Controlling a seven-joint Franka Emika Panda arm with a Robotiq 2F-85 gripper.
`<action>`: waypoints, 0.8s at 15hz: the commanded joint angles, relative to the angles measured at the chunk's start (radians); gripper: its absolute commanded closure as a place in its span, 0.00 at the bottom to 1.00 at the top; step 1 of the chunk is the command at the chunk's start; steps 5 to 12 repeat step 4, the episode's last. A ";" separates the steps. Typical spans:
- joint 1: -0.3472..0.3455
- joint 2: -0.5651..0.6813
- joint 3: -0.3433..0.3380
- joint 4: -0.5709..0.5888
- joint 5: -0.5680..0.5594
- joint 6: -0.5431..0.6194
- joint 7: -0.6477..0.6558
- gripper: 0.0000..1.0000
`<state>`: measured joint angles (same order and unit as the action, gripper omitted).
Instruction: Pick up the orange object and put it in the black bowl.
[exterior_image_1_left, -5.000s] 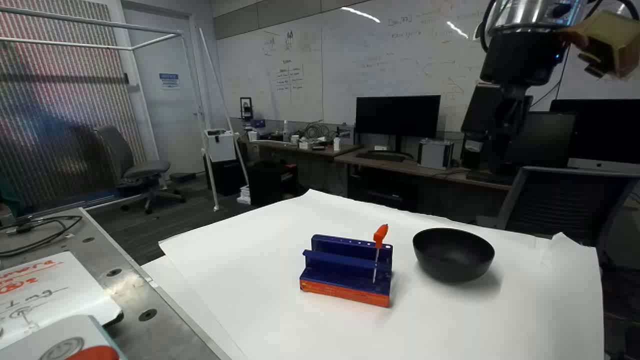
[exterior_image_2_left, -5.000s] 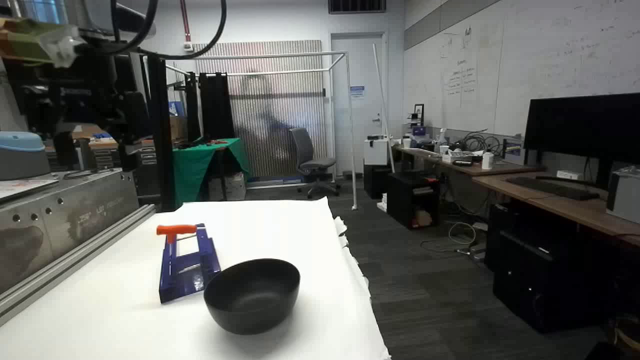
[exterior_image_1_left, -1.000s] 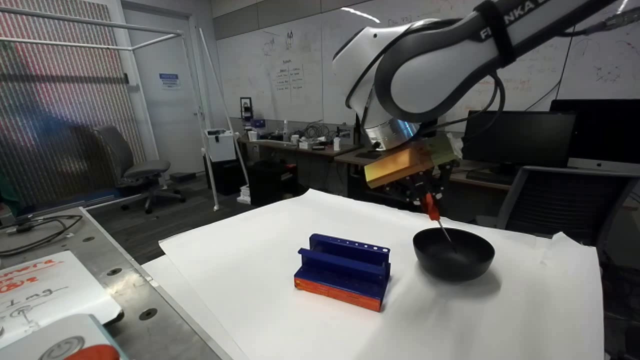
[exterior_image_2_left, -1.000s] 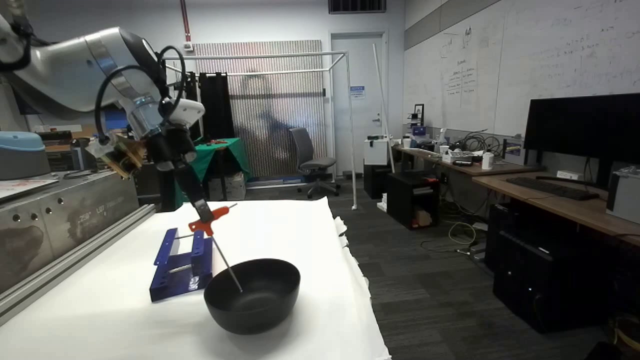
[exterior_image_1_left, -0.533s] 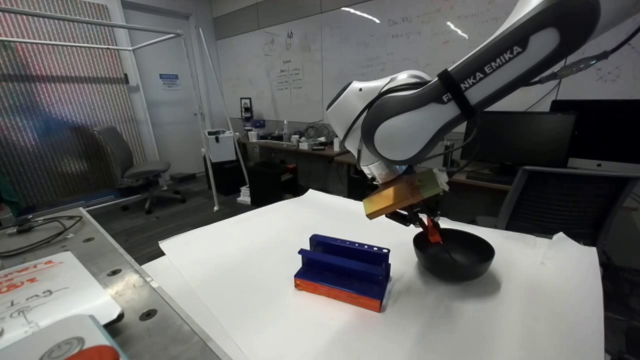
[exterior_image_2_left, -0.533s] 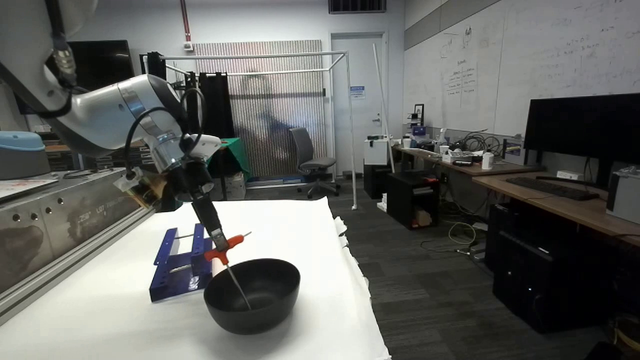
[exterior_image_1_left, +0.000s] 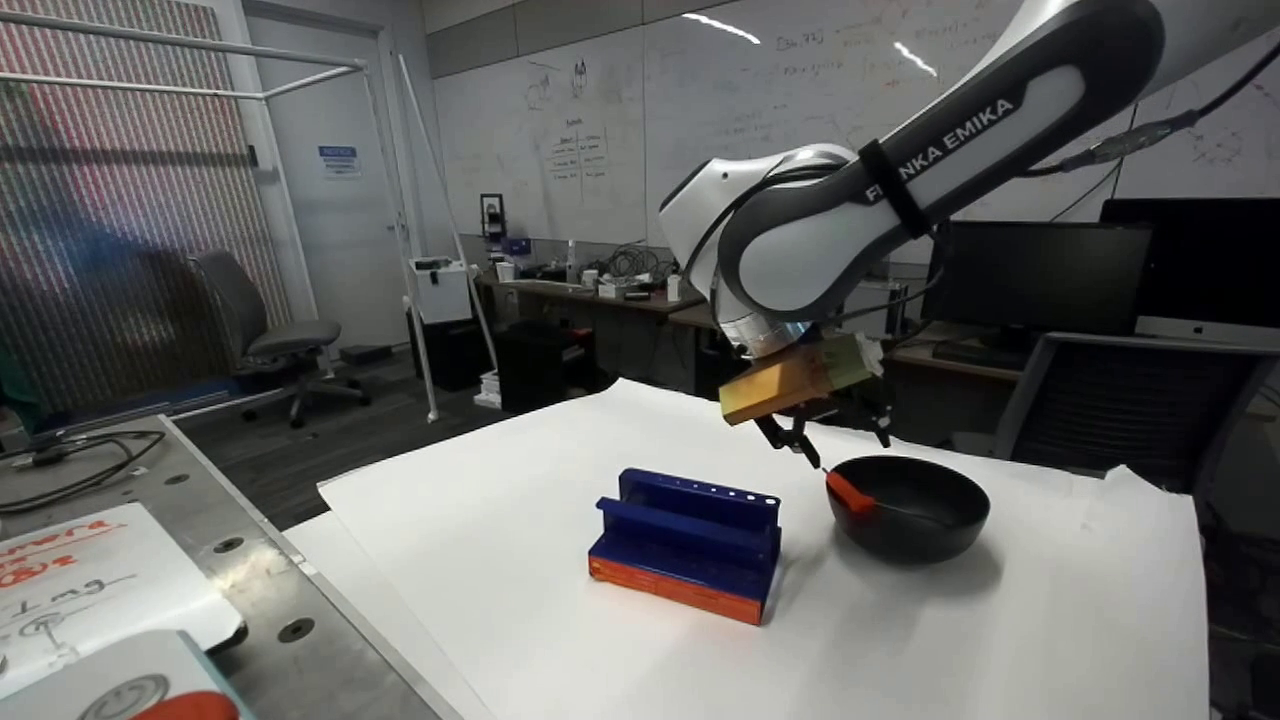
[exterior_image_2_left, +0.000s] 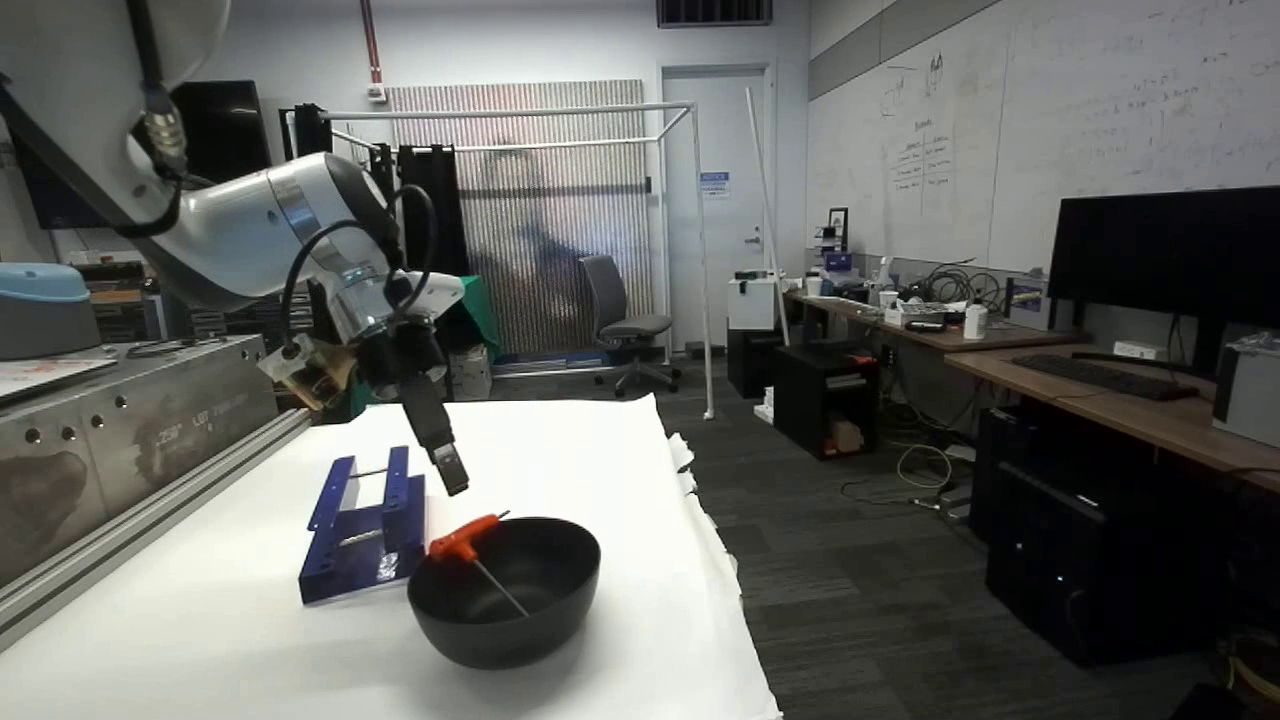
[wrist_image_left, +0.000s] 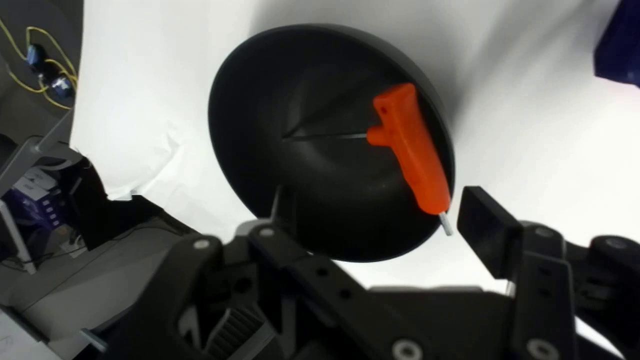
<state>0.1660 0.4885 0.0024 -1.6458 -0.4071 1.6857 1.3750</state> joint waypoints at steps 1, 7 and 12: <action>-0.030 -0.109 0.014 -0.061 0.104 0.109 -0.104 0.00; -0.034 -0.221 0.024 -0.134 0.172 0.192 -0.189 0.00; -0.034 -0.221 0.024 -0.134 0.172 0.192 -0.189 0.00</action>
